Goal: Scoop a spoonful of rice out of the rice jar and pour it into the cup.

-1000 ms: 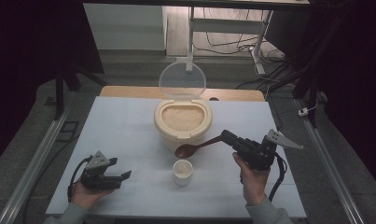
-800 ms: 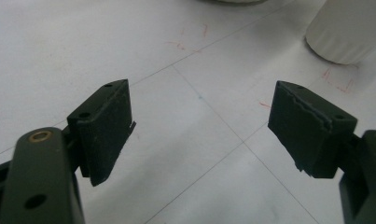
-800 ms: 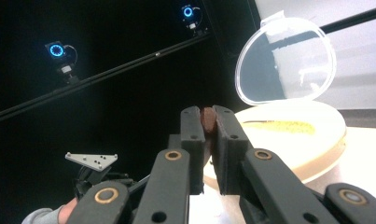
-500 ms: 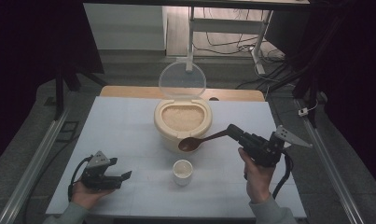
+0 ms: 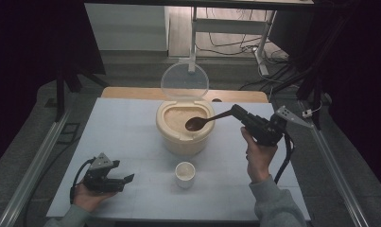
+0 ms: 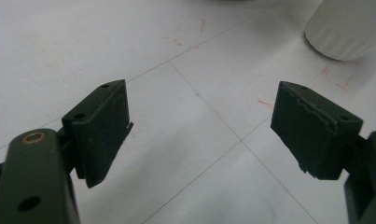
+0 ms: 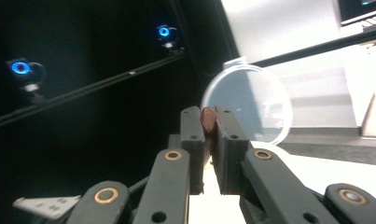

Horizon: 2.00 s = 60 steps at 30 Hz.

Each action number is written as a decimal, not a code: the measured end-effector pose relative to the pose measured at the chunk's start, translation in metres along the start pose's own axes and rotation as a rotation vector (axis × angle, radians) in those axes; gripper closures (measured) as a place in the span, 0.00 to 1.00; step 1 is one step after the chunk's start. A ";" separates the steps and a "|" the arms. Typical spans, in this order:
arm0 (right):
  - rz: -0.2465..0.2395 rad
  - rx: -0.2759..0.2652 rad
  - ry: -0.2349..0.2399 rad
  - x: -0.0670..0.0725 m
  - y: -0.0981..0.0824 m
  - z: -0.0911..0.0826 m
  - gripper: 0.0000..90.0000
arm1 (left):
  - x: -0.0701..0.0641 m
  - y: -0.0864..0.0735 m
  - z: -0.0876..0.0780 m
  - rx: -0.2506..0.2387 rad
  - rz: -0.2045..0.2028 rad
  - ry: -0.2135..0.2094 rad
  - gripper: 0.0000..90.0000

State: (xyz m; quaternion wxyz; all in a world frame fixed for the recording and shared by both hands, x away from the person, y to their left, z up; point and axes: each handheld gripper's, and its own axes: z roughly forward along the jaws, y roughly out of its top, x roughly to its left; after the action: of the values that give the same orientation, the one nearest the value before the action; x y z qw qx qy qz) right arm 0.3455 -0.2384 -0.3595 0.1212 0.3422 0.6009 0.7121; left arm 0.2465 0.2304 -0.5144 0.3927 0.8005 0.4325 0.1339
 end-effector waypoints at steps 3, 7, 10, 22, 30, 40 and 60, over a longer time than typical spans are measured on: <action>-0.009 0.009 -0.024 -0.005 0.005 0.010 0.92 | 0.000 0.000 0.000 0.003 0.002 -0.002 0.22; -0.061 0.033 -0.062 -0.004 0.010 0.021 0.92 | 0.000 0.000 0.000 0.003 0.002 -0.004 0.22; -0.065 0.037 -0.069 -0.003 0.013 0.027 0.92 | 0.000 0.000 0.000 0.003 0.002 -0.002 0.22; -0.165 0.068 -0.160 -0.003 0.023 0.040 0.92 | -0.001 0.000 0.001 0.009 0.009 -0.006 0.22; -0.247 0.106 -0.205 -0.001 0.023 0.047 0.92 | -0.001 0.000 0.002 0.014 0.007 -0.009 0.21; -0.330 0.193 -0.227 0.005 0.013 0.062 0.92 | -0.001 0.000 0.002 0.016 0.010 -0.008 0.21; 0.093 0.243 -0.145 -0.028 -0.022 0.066 0.91 | -0.003 0.000 0.004 0.028 0.026 -0.005 0.22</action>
State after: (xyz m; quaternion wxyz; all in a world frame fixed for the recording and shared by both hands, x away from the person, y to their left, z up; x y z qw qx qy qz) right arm 0.4024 -0.1984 -0.3863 0.0887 0.4323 0.6559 0.6124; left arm 0.2470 0.2262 -0.5168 0.3807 0.8118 0.4230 0.1306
